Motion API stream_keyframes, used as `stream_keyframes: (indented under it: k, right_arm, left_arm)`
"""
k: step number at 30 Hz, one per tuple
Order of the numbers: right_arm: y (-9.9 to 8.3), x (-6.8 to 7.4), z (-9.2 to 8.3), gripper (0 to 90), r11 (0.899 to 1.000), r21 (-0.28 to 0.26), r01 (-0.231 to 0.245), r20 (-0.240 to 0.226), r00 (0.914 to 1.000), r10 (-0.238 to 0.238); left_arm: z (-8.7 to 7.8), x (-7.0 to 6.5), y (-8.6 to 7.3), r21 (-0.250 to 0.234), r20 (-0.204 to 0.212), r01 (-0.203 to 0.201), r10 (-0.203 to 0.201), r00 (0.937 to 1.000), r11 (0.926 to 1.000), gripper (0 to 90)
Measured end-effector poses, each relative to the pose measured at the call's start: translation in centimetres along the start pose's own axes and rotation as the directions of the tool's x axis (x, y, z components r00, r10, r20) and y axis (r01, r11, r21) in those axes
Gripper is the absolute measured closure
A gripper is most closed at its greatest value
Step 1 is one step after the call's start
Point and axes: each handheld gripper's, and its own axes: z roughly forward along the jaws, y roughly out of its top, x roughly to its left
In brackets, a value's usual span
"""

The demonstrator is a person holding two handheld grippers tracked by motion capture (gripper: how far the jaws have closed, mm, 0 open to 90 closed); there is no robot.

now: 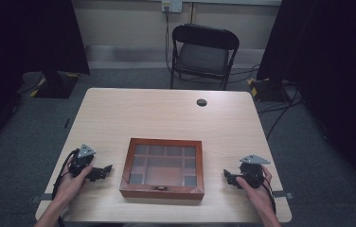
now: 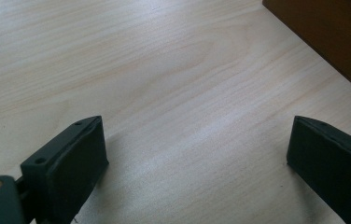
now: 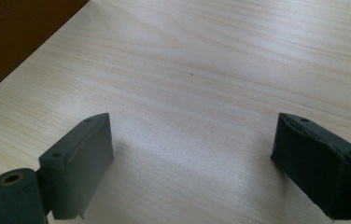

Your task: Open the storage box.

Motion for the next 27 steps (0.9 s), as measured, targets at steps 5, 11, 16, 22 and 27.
stream_keyframes:
  k: [5, 11, 16, 22, 27]
  right_arm:
    - [0.0, 0.0, 0.0, 11.7, 1.0, 0.001, 0.0, 0.001, 1.0, 0.0]
    - [0.5, -0.2, -0.3, 16.9, 0.999, 0.034, -0.031, 0.005, 0.9995, 0.031]
    - [1.0, -0.3, -1.5, 20.4, 0.999, -0.009, -0.043, -0.037, 0.9984, 0.043]
    - [1.7, 0.2, -2.4, 26.6, 0.999, -0.024, -0.043, -0.101, 0.9941, 0.04]
    - [2.4, 0.6, -3.2, 34.8, 0.997, -0.057, -0.052, -0.163, 0.9857, 0.042]
  left_arm:
    - [0.0, 0.0, 0.0, 0.001, 0.0, 0.0, 0.0, 1.0, 1.0, 3.6]
    - [0.0, 0.0, 0.0, 0.0, 0.0, 0.0, 0.0, 1.0, 1.0, 3.5]
    - [0.0, 0.0, 0.0, 0.0, 0.0, 0.0, 0.0, 1.0, 1.0, 3.5]
    - [0.0, 0.0, 0.0, 0.001, 0.0, 0.0, 0.0, 1.0, 1.0, 3.5]
    - [0.0, 0.0, 0.0, 0.0, 0.0, 0.0, 0.0, 1.0, 1.0, 3.5]
